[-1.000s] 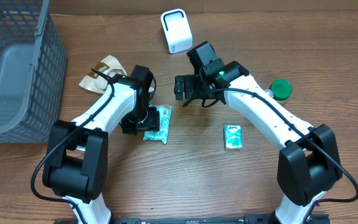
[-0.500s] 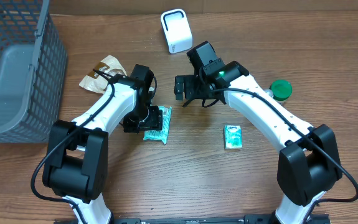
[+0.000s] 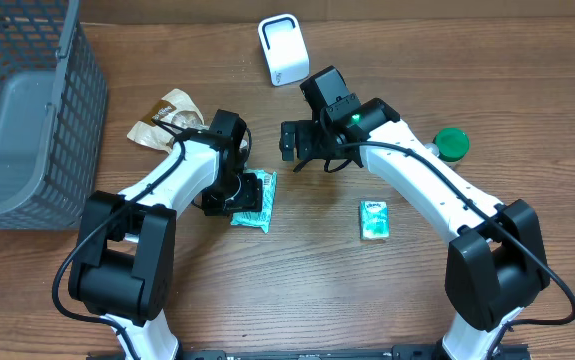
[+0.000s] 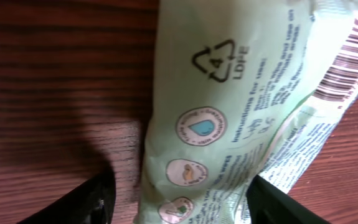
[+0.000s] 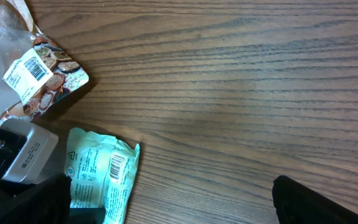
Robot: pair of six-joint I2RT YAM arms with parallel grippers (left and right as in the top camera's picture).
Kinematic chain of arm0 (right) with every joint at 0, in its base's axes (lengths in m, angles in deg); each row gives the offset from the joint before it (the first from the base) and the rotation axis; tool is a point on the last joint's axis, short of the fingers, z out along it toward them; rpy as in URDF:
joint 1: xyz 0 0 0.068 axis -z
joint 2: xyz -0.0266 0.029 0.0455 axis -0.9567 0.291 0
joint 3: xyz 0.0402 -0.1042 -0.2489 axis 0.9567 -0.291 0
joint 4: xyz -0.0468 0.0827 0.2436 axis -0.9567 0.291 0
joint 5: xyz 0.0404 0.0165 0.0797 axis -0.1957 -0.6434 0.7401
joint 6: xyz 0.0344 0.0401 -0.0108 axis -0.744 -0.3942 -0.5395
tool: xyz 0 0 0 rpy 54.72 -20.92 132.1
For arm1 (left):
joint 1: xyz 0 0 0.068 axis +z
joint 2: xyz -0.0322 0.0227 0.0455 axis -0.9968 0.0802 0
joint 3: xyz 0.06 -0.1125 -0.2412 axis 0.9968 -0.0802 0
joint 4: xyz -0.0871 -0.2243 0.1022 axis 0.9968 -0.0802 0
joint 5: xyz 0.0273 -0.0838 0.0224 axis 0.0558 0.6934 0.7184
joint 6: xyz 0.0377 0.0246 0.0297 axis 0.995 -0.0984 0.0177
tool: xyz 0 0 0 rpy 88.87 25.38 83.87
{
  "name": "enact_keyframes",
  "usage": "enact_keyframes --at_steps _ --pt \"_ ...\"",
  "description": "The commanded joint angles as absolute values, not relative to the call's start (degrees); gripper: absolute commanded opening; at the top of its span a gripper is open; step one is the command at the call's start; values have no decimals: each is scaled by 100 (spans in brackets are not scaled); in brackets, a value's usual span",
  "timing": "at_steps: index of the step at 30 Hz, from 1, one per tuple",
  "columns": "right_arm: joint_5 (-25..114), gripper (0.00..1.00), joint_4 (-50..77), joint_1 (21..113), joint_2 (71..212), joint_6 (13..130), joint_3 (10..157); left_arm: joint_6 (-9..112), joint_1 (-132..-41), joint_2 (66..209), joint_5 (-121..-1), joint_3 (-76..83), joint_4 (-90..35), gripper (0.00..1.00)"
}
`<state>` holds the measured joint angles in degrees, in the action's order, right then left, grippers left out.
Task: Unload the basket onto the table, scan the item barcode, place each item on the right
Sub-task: 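Lower the left gripper and close it on the wipe pack, then lift the wipe pack toward the white scanner with the left gripper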
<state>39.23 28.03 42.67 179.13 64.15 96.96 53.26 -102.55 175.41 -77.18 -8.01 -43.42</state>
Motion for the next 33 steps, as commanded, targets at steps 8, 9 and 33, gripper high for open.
enact_keyframes --at_steps 8,9,33 --pt "3886 100 2770 4284 17902 6417 9674 5330 -10235 17629 -7839 -1006 -4388 63" --pt "3886 100 2770 4284 17902 6417 9674 5330 -10235 17629 -7839 -1006 -4388 63" --pt "3890 100 2726 4284 17902 6415 9674 6008 -10229 17572 -7860 -106 -5201 4"
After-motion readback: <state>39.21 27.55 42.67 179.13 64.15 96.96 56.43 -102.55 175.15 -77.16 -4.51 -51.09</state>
